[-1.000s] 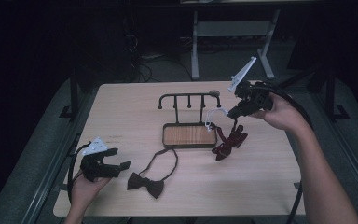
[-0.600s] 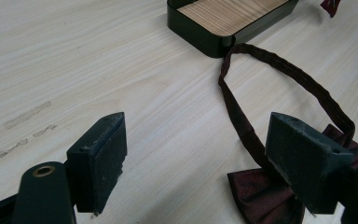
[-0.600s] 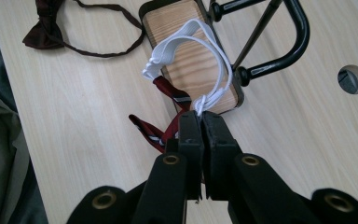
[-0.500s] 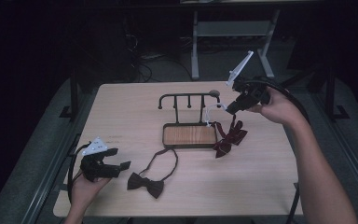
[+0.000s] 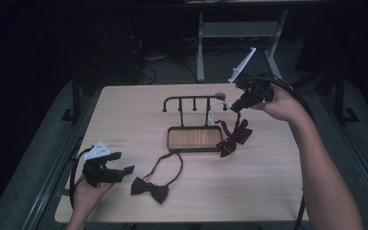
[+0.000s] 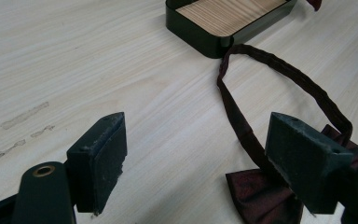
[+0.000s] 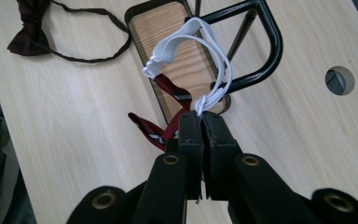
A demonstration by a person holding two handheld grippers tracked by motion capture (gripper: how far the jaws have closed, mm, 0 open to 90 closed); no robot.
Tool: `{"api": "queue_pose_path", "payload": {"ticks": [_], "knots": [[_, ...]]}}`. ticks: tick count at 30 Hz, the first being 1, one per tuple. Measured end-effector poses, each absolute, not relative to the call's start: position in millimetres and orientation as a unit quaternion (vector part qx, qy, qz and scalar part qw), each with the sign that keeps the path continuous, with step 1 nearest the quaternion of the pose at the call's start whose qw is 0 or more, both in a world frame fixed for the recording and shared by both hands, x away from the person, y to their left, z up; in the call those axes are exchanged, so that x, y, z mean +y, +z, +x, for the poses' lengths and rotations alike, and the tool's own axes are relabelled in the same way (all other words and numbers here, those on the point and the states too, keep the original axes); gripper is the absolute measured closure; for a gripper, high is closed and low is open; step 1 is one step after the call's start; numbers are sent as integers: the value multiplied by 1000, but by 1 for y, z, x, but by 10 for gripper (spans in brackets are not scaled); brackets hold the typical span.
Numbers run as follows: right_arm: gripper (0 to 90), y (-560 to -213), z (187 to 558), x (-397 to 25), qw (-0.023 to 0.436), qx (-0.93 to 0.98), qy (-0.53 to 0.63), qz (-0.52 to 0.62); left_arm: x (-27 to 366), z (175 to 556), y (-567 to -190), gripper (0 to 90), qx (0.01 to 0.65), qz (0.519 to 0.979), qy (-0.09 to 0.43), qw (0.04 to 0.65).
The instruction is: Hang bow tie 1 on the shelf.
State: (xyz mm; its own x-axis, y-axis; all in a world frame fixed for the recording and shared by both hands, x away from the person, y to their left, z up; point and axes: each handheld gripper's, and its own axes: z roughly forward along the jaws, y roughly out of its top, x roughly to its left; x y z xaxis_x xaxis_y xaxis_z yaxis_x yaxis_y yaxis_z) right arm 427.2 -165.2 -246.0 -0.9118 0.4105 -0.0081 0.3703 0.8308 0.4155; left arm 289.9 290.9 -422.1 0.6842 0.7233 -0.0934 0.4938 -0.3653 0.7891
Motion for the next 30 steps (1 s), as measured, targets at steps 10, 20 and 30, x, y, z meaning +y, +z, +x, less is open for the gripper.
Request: {"api": "queue_pose_path", "payload": {"ticks": [10, 20, 30], "knots": [[867, -249, 440, -170, 48, 953, 201, 222, 291, 289, -422, 216, 373, 814, 135, 424], [867, -255, 446, -174, 49, 948, 204, 238, 289, 289, -421, 216, 369, 817, 134, 422], [850, -263, 449, -177, 50, 946, 206, 247, 288, 289, -422, 216, 369, 818, 133, 420]]}}
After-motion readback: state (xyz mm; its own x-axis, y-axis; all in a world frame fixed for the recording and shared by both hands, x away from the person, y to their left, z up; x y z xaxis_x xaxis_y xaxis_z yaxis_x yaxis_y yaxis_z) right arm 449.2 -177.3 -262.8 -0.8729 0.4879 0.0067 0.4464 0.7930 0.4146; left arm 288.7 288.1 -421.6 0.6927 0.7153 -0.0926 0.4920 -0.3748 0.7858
